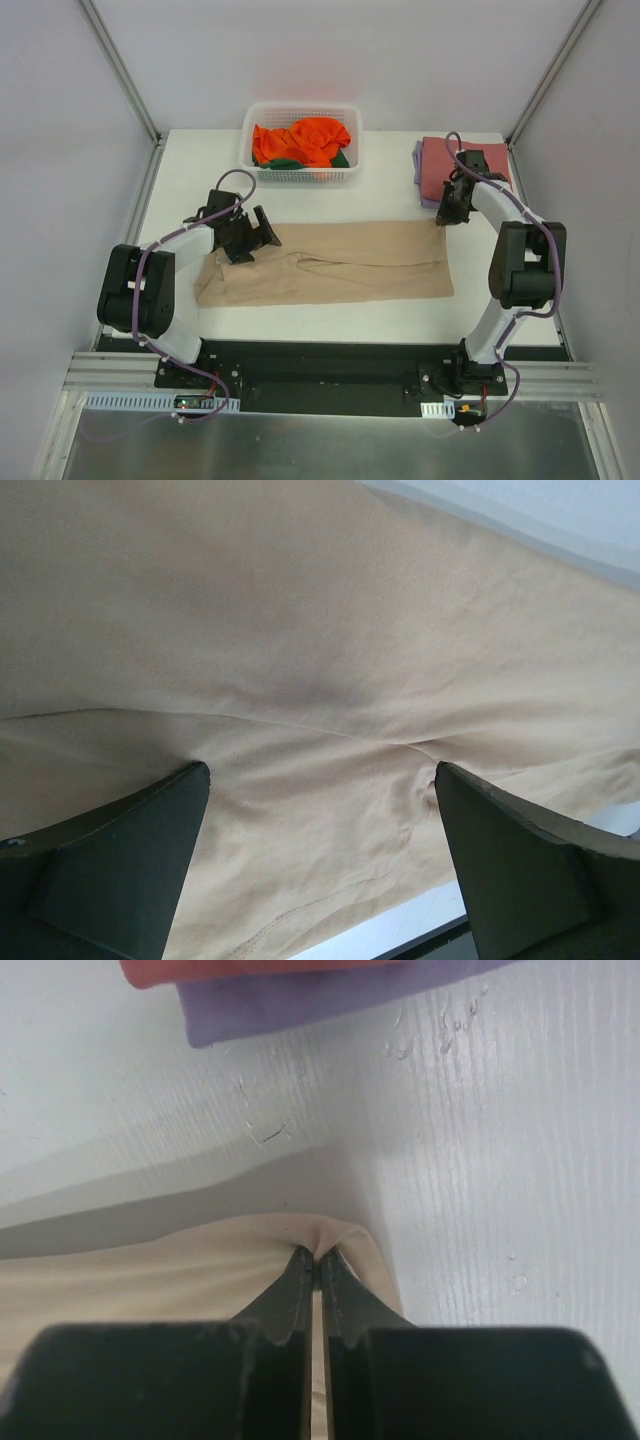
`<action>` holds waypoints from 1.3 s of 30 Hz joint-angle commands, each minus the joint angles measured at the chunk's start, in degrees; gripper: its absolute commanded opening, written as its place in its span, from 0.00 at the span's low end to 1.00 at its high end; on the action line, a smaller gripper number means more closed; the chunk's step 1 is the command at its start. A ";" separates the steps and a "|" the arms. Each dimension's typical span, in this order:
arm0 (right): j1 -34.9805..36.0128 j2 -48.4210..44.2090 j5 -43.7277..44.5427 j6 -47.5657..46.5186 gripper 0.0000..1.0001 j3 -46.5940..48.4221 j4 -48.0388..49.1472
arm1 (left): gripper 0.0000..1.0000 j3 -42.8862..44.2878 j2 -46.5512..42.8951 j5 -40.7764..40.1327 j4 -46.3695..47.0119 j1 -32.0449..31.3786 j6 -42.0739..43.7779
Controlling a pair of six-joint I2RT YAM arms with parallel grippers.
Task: Fold and stack the t-shirts
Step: Rotate the tshirt 30 degrees
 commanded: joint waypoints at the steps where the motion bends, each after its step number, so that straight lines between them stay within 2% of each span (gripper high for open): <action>1: -0.51 2.05 5.24 -3.35 0.01 3.16 -0.53 | 0.99 -1.67 3.12 -5.59 -4.54 1.15 3.96; 2: -0.51 2.58 5.50 -3.44 0.01 3.42 -0.18 | 0.99 -1.67 3.21 -5.59 -4.62 1.23 3.96; 4: -0.51 4.07 7.34 -3.44 0.14 4.29 0.53 | 0.99 -1.50 3.30 -5.59 -4.80 1.23 4.05; 6: -0.60 4.34 7.87 -3.53 0.36 4.91 0.53 | 0.99 -1.32 3.39 -5.42 -5.06 1.32 4.05; 7: -0.51 3.99 7.70 -3.53 0.44 4.83 0.62 | 0.99 -1.06 3.30 -5.42 -5.15 1.32 4.05; 9: -0.25 2.24 7.17 -3.79 0.65 4.48 0.01 | 0.99 -0.53 3.39 -5.24 -5.41 1.41 3.79; 13: 1.94 -3.21 1.31 -3.88 0.91 0.97 -0.17 | 0.99 1.05 3.91 -5.07 -5.77 1.76 2.30; 15: 4.05 -5.32 -2.83 -3.44 0.96 -1.75 -0.17 | 0.99 2.10 4.79 -4.72 -5.77 2.46 0.72; 18: 8.79 -6.12 -6.27 -2.92 0.97 -5.09 0.09 | 0.99 4.03 6.72 -4.45 -6.12 3.95 -1.30; 23: 16.79 -2.79 -10.75 -2.04 0.98 -7.92 1.50 | 0.99 8.86 10.15 -1.99 -6.56 7.82 -3.15; 26: 20.22 -0.32 -14.61 -1.25 0.98 -8.35 0.62 | 0.99 12.81 13.13 -3.13 -7.87 9.23 -3.68; 29: 24.43 -1.63 -16.72 0.42 0.98 -10.81 1.58 | 0.99 18.08 16.91 -5.66 -10.33 13.27 -3.24; 31: 27.51 -3.12 -18.48 2.78 0.98 -13.44 2.81 | 0.99 22.82 20.42 -7.78 -12.26 14.59 -1.84; 34: 33.04 -4.62 -21.74 5.07 0.99 -16.44 5.36 | 0.99 35.64 28.58 -7.09 -18.83 16.96 -1.57; 39: 42.54 -2.08 -27.71 6.93 0.99 -13.82 7.65 | 0.99 52.52 39.05 -3.67 -23.77 18.37 -1.66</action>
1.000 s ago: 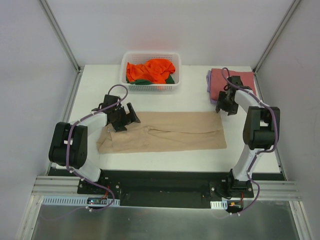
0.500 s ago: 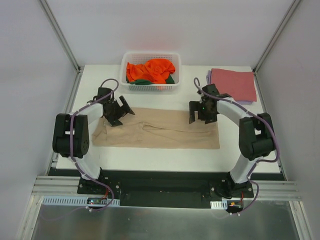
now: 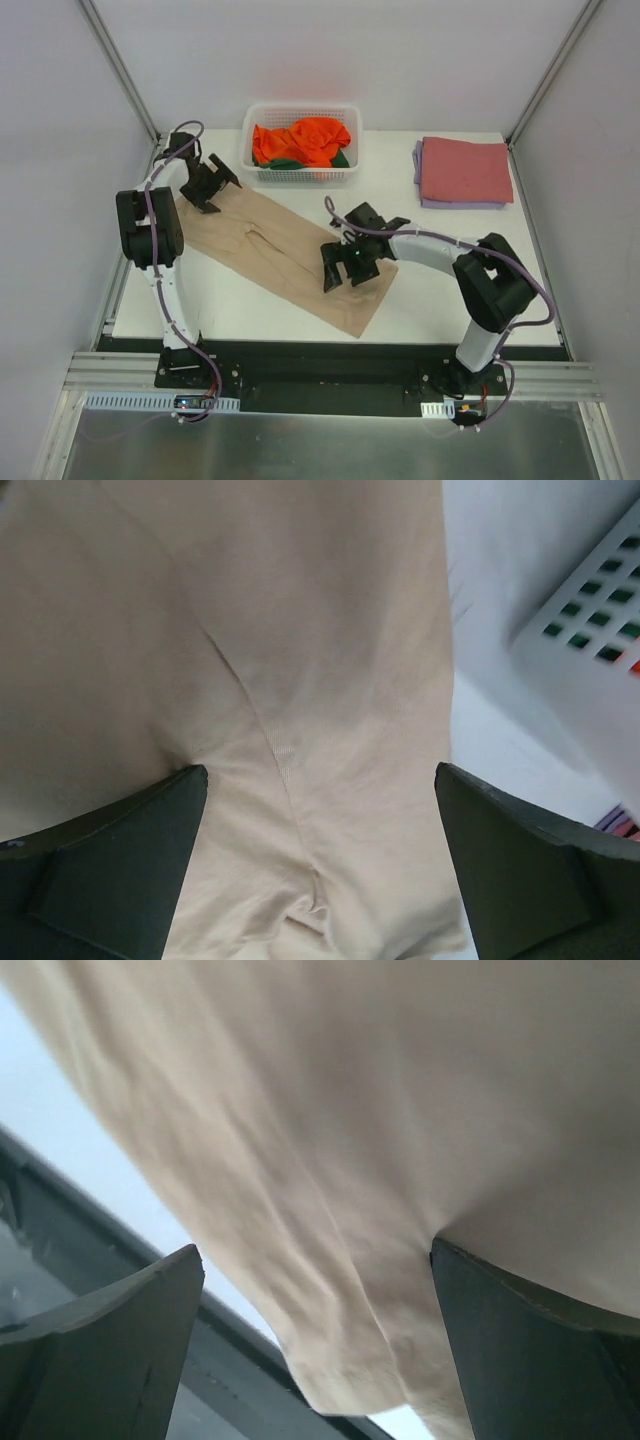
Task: Fold and stack the t-shirts
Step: Rotate the tshirt 30 degrees
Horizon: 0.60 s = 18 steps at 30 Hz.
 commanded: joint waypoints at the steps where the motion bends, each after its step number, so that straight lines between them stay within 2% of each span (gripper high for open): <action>1: 7.05 3.27 -8.00 2.73 0.99 2.54 -0.55 | 0.99 11.71 9.25 -2.55 -6.54 1.63 2.41; 6: 10.23 8.29 -9.51 0.10 0.99 10.36 -3.18 | 0.99 20.52 13.57 -4.90 -9.79 1.98 1.35; 12: 10.14 5.32 -5.30 -2.18 1.00 14.24 -5.11 | 0.99 27.02 14.46 -3.34 -10.24 2.33 2.75; 15: 9.79 0.49 -0.03 -2.10 0.99 14.16 -5.47 | 0.99 28.53 9.20 -2.71 -10.24 1.72 4.42; 18: 8.56 -4.69 5.16 -0.26 0.96 13.11 -5.82 | 0.99 24.86 -0.01 -4.20 -10.24 -0.03 7.58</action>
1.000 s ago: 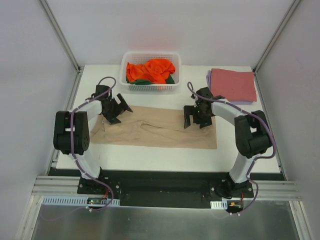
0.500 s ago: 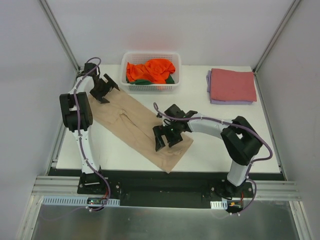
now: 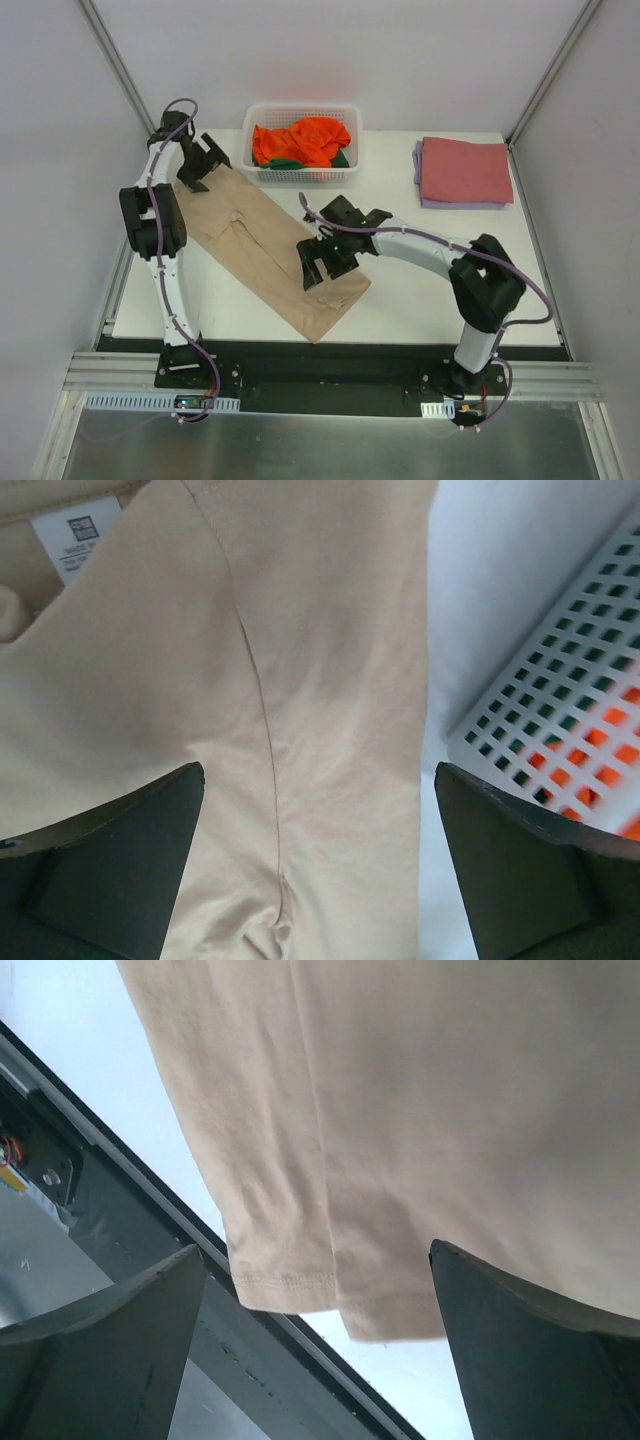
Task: Fold and stack the t-shirts
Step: Rotate the tshirt 30 degrees, then grab the bottom of the folded rectangular tshirt with both arms
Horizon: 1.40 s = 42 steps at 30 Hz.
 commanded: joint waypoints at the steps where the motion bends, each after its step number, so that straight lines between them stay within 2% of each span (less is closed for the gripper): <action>1: -1.69 -11.65 9.95 0.46 0.96 -0.09 -1.38 | 0.99 -3.19 -15.97 -2.57 -1.19 -2.48 6.03; 5: -4.49 -18.16 17.96 1.16 0.96 -7.21 -2.00 | 0.99 -17.86 -32.31 -6.87 -0.58 -10.11 10.69; 8: -9.15 -23.43 15.70 3.62 0.96 -13.45 -1.74 | 0.99 -32.96 -44.44 -7.32 2.93 -19.43 11.93; 11: -12.93 -27.66 13.41 5.12 0.96 -18.46 -1.12 | 0.99 -47.99 -55.60 -7.40 9.34 -31.36 10.62; 13: -14.51 -29.77 12.35 5.30 0.96 -20.58 -0.94 | 0.99 -54.95 -61.06 -7.49 11.11 -40.51 11.83; 17: -16.63 -32.50 10.24 5.56 0.96 -23.92 0.19 | 0.99 -64.46 -67.23 -9.08 12.08 -57.82 11.68; 20: -16.81 -31.80 7.43 5.48 0.99 -24.89 0.72 | 0.98 -69.30 -67.24 -9.68 12.17 -65.75 9.13; 21: -16.90 -31.37 6.73 5.47 0.99 -25.24 1.16 | 0.93 -70.53 -66.46 -10.47 12.87 -67.60 8.08; 24: -16.81 -29.70 6.02 6.35 0.95 -25.51 2.13 | 0.81 -70.55 -61.81 -10.04 14.80 -72.09 5.70; 26: -16.81 -28.73 5.75 6.96 0.94 -26.03 4.06 | 0.77 -69.23 -58.38 -13.89 15.07 -74.55 4.90; 30: -16.81 -27.23 4.26 7.67 0.92 -26.65 6.00 | 0.67 -66.68 -53.37 -18.83 15.42 -75.36 4.64; 36: -16.81 -24.25 4.96 8.29 0.89 -27.00 6.88 | 0.59 -64.83 -47.74 -16.29 15.95 -75.44 6.04; 42: -13.39 -20.12 12.06 6.19 0.81 -23.94 5.04 | 0.46 -67.02 -43.08 -14.44 15.78 -76.23 5.52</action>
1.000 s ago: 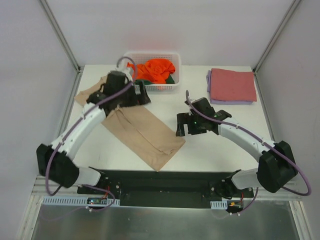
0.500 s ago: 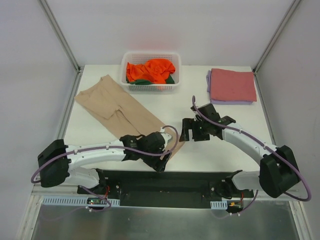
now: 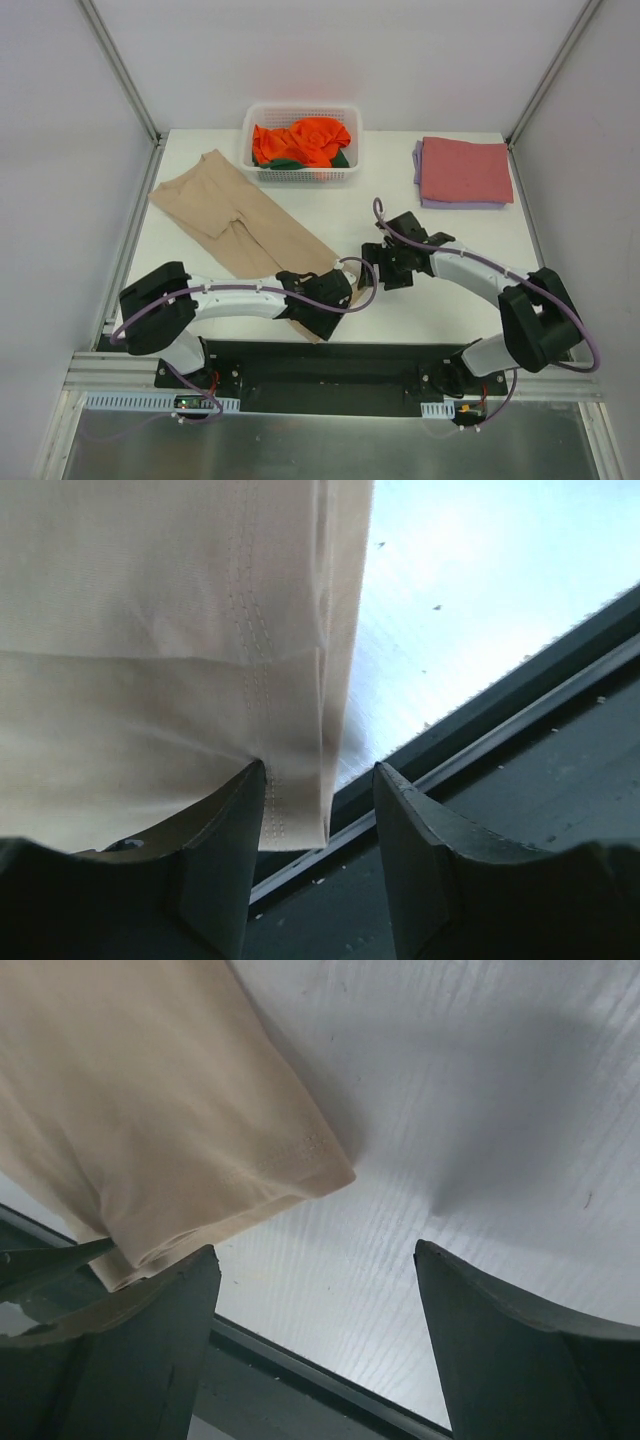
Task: Fold and stack the t-shirts
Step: Grab the bottom of the folded rectangular tshirt with both arms
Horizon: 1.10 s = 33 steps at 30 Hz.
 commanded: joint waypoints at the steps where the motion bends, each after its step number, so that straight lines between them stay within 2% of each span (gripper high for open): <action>1: 3.66 3.36 6.35 -1.86 0.80 3.76 -1.34 | 0.45 -1.21 2.93 0.45 -0.16 -0.74 -0.58; 6: 4.64 6.09 6.45 -2.13 0.78 5.00 0.05 | 0.35 -2.45 4.78 -0.96 -0.69 -0.74 -1.46; 10: 4.81 8.20 7.67 -2.57 0.73 6.40 -0.38 | 0.09 -3.50 5.31 -2.01 -1.04 -0.74 -2.25; 11: 4.73 8.64 7.94 -2.75 0.71 6.49 -0.39 | 0.00 -3.68 5.40 -2.54 -1.39 -0.74 -2.43; 15: 4.90 10.74 8.65 -3.19 0.66 6.85 -0.47 | 0.00 -4.03 4.87 -2.90 -2.36 -0.74 -2.52; 20: 5.08 11.63 11.27 -3.27 0.51 6.23 -0.74 | 0.00 -4.21 3.65 -2.72 -2.80 -0.74 -2.96; 25: 5.17 13.04 13.30 -3.10 0.20 6.94 -2.58 | 0.00 -4.91 2.85 -2.81 -2.88 -0.74 -3.13; 27: 5.08 13.12 14.53 -2.40 0.00 7.11 -3.02 | 0.00 -5.00 2.76 -2.37 -2.88 -0.74 -3.31; 33: 3.33 12.07 16.38 -0.47 0.00 6.50 -2.15 | 0.00 -5.88 2.68 0.88 -2.88 -1.00 -3.39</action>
